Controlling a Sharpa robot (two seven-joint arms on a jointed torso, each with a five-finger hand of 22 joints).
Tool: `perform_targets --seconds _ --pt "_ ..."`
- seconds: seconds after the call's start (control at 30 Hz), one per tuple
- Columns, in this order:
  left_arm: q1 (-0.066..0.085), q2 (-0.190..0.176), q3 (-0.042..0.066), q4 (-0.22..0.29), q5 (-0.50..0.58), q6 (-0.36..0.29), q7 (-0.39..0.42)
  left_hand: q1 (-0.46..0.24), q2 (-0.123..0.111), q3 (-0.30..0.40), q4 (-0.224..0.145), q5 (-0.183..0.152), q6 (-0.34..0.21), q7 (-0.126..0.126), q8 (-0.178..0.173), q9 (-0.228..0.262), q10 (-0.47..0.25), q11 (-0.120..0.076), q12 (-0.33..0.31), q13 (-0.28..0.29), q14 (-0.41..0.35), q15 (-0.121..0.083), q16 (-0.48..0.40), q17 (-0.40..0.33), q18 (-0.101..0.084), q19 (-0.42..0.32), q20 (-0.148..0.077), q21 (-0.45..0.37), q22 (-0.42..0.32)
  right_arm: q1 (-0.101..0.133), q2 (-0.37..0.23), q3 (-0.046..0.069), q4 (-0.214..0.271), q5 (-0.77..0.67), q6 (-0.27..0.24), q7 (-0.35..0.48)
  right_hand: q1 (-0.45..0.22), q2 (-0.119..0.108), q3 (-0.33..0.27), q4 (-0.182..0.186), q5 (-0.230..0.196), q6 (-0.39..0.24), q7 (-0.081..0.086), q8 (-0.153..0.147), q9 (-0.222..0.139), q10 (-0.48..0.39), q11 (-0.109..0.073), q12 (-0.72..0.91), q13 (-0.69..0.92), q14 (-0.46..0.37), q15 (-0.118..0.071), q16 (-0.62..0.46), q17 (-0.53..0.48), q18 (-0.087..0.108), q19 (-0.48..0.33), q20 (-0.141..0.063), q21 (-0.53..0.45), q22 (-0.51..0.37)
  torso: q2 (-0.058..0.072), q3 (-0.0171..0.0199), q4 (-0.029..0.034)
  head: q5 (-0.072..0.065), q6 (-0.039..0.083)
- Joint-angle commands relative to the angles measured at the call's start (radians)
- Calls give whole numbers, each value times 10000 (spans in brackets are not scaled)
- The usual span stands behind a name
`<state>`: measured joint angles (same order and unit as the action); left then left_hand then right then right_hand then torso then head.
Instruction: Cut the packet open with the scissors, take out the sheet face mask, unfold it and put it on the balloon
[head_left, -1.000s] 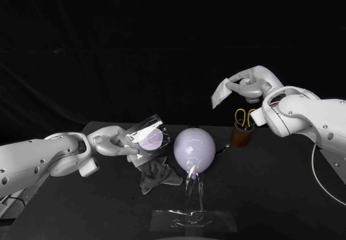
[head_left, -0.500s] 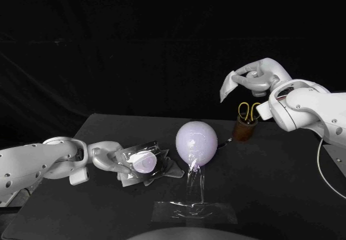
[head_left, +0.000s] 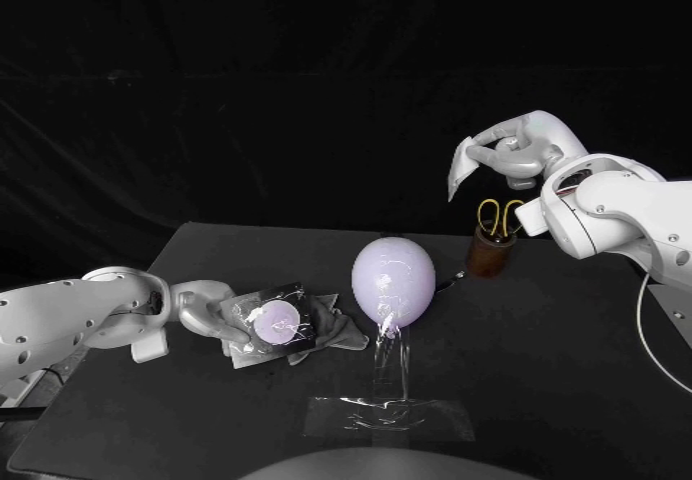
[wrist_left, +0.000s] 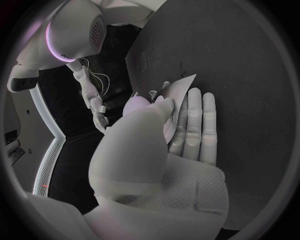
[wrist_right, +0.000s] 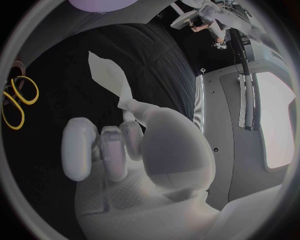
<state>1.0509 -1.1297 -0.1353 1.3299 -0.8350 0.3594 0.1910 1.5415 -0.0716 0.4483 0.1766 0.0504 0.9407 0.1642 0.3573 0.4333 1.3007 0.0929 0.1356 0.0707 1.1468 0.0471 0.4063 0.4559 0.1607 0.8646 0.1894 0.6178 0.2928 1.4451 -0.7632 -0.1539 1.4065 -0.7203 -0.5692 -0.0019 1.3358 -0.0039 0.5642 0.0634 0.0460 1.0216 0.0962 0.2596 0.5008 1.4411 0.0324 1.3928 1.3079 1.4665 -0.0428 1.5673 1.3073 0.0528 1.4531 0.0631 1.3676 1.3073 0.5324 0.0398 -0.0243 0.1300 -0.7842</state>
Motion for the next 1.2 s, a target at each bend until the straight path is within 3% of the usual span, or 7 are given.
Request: perform_targets --seconds 0.03,0.1,0.37,0.53,0.6,0.97,1.2 --pt "-3 98 16 -73 931 -620 -26 -106 -85 -92 41 -18 -73 9 -49 9 -75 8 22 26 -81 32 12 34 88 -82 39 -73 -15 -2 -17 4 31 -43 82 19 11 65 15 -45 29 138 -81 527 430 319 -212 52 1172 1043 -76 35 2635 -30 29 -37 63 1304 1 3 -4 14 18" --pt "-3 164 21 -115 1127 -840 -37 -258 -179 -187 153 -21 -154 38 -105 -6 -92 27 35 35 -104 48 32 55 87 -114 71 -106 -36 -4 -31 3 45 -39 82 19 11 65 15 -45 29 138 -81 527 430 319 -212 52 1172 1043 -76 35 2635 -30 29 -37 63 1304 5 -2 -6 -5 27" --pt "0 325 36 -179 806 -1593 -144 -1359 -1525 -1416 1091 7 -1831 614 -1054 -368 -1467 631 -509 -66 -656 491 125 206 104 -368 378 -661 -392 -15 -81 -5 78 -3 94 28 -3 64 28 -52 29 127 -82 540 439 322 -212 55 1176 1043 -76 35 2635 -36 41 -39 83 1319 5 -1 14 -82 3" --pt "3 348 57 -247 465 -2092 -100 -1052 -1372 -3126 1150 -11 -2496 908 -1217 -453 -2432 933 -624 -20 -1826 859 74 241 195 -573 715 -1275 -803 -29 -105 -11 84 31 100 32 -8 63 35 -57 28 119 -82 546 444 319 -212 51 1173 1043 -76 35 2635 -31 30 -39 62 1306 -5 -5 3 -104 9" --pt "8 347 65 -276 357 -2217 -110 -516 -828 -4837 1194 76 -2659 904 -1074 -408 -2644 1079 -424 41 -2138 892 264 289 244 -496 809 -1509 -992 -33 -116 -13 91 40 102 32 -8 63 35 -57 28 119 -82 546 444 319 -212 51 1173 1043 -76 35 2635 -31 30 -39 62 1306 -3 -6 4 -106 16" --pt "53 297 272 -404 143 -2891 92 -317 -957 -5586 1202 -4 -2988 958 -866 -358 -3175 1086 -247 25 -2883 1057 318 206 183 -584 886 -1852 -1239 -59 -138 -22 113 79 128 42 -8 63 35 -57 28 119 -82 546 444 319 -212 51 1173 1043 -76 35 2635 -31 30 -39 62 1306 -3 -9 14 -98 56" --pt "358 238 473 -597 711 -3726 739 -76 -1228 -5743 1215 10 -3372 1177 -644 -309 -4221 1392 -308 -19 -4690 1505 -180 -63 -316 -1653 1018 -2717 -1690 -76 -144 -25 119 82 205 20 -20 62 49 -64 28 104 -81 555 452 317 -212 45 1170 1043 -76 35 2635 -32 33 -41 67 1311 -3 -8 4 -117 136"
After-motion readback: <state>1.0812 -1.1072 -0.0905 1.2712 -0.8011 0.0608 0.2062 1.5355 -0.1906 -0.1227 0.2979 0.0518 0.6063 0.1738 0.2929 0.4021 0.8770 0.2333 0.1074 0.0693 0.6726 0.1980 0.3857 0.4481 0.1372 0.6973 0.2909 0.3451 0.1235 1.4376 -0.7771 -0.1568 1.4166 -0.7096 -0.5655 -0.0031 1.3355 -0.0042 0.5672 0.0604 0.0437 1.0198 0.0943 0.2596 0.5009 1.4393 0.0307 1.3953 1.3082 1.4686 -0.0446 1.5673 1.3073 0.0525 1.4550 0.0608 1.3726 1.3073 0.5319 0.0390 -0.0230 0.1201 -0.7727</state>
